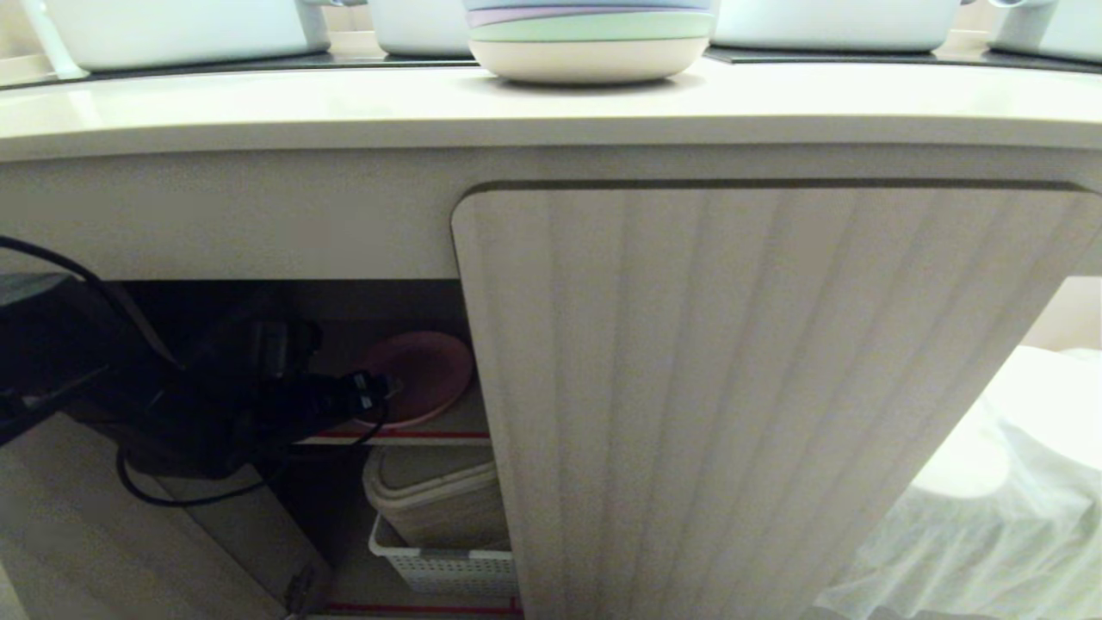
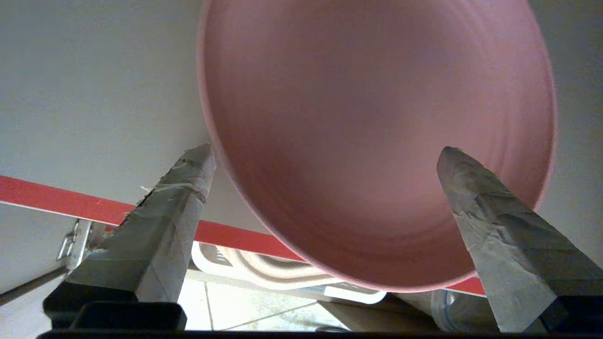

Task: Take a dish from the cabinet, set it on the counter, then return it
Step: Take the plate from the cabinet

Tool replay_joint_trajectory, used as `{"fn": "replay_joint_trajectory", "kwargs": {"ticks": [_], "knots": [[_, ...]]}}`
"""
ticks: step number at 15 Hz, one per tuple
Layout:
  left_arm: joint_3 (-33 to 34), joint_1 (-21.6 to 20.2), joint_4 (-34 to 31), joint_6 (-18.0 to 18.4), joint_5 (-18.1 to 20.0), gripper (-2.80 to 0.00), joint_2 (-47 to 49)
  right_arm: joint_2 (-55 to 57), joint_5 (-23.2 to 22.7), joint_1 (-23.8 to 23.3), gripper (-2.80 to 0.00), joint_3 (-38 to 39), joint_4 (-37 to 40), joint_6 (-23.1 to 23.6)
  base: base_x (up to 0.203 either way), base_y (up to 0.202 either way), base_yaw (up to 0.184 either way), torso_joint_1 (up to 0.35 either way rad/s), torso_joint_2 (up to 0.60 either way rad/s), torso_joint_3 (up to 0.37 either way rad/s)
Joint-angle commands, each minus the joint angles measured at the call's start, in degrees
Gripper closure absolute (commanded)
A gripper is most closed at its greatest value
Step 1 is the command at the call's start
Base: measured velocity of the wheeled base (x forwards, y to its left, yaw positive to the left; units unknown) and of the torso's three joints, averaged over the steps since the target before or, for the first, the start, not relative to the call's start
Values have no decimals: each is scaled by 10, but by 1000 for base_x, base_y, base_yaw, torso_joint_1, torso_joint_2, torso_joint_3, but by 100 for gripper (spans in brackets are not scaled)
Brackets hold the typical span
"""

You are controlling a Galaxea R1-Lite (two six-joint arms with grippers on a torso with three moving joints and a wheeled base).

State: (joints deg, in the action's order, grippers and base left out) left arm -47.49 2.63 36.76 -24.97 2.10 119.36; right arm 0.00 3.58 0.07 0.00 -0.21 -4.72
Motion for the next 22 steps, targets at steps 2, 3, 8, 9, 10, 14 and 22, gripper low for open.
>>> {"fn": "replay_joint_trajectory", "kwargs": {"ticks": [2, 3, 8, 9, 10, 14, 22], "knots": [[-1, 0, 2, 0, -1, -280, 4, 0, 0, 0, 0, 0, 0, 0, 0, 0, 0, 0, 0, 0], [-1, 0, 1, 1, -1, -280, 4, 0, 0, 0, 0, 0, 0, 0, 0, 0, 0, 0, 0, 0], [-2, -1, 2, 33, -3, -280, 13, 0, 0, 0, 0, 0, 0, 0, 0, 0, 0, 0, 0, 0], [-3, 0, 2, 34, -3, -280, 14, 0, 0, 0, 0, 0, -1, 0, 0, 0, 0, 0, 0, 0], [-5, 0, 2, 34, -3, -280, 14, 0, 0, 0, 0, 0, -1, 0, 0, 0, 0, 0, 0, 0], [-6, 0, 2, 46, -3, -280, 18, 0, 0, 0, 0, 0, 0, 0, 0, 0, 0, 0, 0, 0], [-9, 2, 3, 55, -15, -280, 28, 0, 0, 0, 0, 0, 0, 0, 0, 0, 0, 0, 0, 0]]}}
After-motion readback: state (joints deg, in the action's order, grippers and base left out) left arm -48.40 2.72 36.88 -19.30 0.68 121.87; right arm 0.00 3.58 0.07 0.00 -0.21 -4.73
